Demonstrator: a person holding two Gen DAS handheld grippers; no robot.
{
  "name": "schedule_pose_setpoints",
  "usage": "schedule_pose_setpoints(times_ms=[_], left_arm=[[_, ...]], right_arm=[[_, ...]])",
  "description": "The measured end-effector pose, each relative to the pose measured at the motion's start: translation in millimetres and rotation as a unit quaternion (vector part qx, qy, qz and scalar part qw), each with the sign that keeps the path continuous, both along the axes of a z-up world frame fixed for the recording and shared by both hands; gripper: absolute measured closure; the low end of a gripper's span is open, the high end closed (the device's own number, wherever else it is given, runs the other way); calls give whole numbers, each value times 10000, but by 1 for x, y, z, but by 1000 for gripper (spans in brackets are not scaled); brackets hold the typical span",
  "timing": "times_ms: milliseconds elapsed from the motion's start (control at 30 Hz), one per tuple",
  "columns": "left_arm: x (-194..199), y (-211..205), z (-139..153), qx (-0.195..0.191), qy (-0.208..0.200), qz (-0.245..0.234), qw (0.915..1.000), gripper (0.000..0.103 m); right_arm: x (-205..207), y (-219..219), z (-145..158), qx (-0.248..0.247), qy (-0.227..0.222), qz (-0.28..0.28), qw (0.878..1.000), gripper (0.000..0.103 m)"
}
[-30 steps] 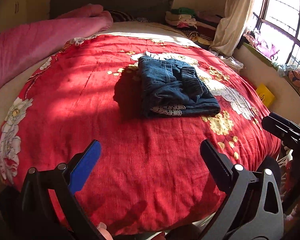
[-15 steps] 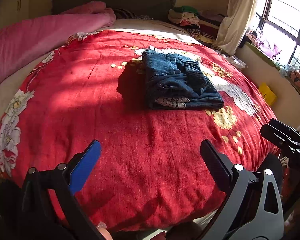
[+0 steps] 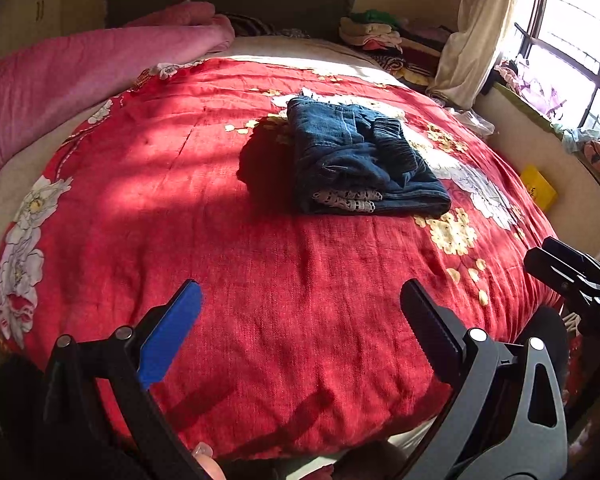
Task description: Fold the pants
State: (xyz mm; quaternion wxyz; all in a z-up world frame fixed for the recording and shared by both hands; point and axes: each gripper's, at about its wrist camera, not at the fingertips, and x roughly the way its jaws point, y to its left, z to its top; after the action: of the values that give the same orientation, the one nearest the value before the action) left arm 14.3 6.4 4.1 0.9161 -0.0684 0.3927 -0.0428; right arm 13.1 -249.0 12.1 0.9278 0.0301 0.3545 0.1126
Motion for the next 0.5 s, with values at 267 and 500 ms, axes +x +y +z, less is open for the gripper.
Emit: schedule_pose_setpoints(times_ms=[267, 500], left_arm=[[-1, 1, 1, 47, 0, 49, 10000, 10], [-1, 2, 2, 69, 0, 78, 9999, 10]], right_arm=[[0, 1, -2, -21, 44, 5, 10000, 5], [-1, 0, -2, -15, 46, -12, 10000, 5]])
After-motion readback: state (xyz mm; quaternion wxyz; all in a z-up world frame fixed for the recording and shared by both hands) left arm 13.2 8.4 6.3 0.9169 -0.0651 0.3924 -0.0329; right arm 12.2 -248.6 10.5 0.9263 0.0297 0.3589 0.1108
